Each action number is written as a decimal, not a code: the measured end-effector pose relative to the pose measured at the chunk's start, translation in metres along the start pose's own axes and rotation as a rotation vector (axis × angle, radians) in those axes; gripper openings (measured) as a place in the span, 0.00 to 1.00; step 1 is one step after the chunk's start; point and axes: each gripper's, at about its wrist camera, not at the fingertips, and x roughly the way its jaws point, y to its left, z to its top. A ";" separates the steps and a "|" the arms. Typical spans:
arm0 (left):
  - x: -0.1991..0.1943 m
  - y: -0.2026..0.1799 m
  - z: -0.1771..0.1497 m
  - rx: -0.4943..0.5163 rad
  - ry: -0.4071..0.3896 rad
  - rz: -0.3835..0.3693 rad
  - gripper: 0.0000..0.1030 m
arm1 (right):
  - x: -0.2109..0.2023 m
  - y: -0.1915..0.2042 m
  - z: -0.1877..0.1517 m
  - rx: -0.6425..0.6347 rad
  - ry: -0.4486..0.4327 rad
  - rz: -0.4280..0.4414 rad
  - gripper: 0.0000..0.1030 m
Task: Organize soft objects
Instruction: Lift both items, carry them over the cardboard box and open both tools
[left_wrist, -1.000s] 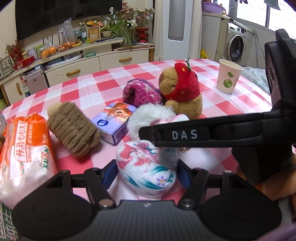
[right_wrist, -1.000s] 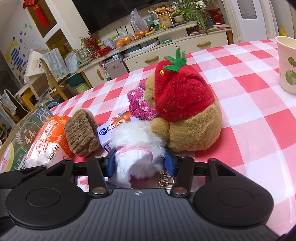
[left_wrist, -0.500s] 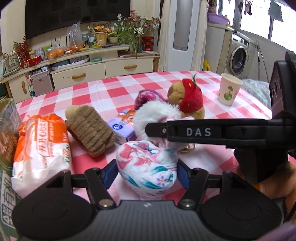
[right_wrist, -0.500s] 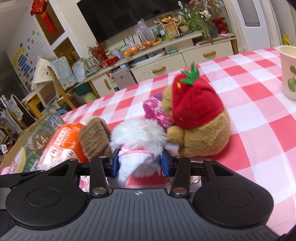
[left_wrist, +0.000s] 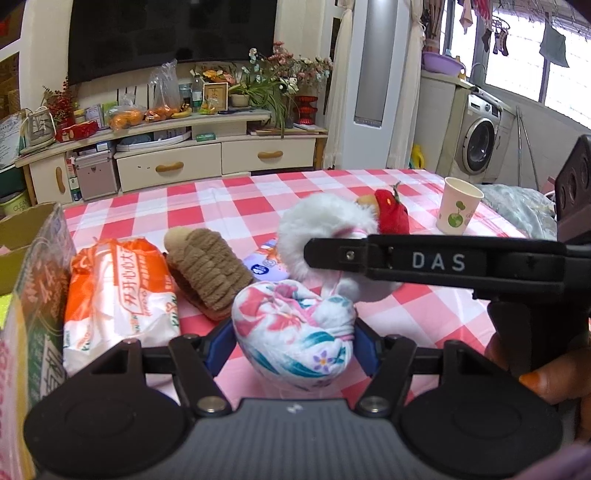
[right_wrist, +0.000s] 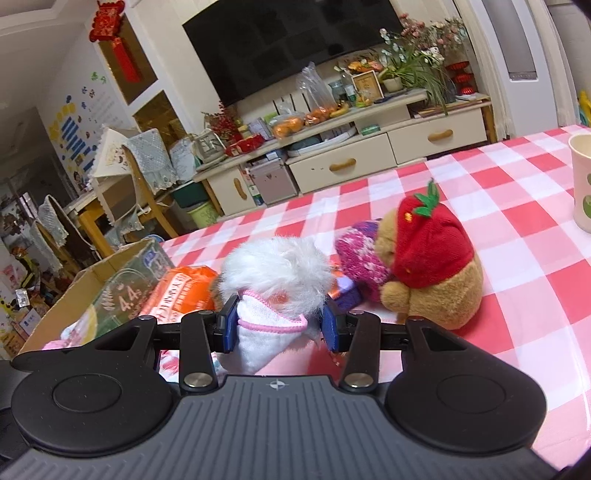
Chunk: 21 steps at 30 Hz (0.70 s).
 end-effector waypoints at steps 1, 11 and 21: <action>-0.002 0.001 0.000 -0.003 -0.005 0.001 0.64 | 0.000 0.001 0.001 -0.006 -0.002 0.004 0.53; -0.021 0.010 0.000 -0.020 -0.055 0.004 0.64 | -0.002 -0.003 0.003 -0.044 -0.018 0.020 0.53; -0.042 0.023 0.002 -0.042 -0.121 0.008 0.64 | -0.006 0.002 0.010 -0.077 -0.038 0.034 0.53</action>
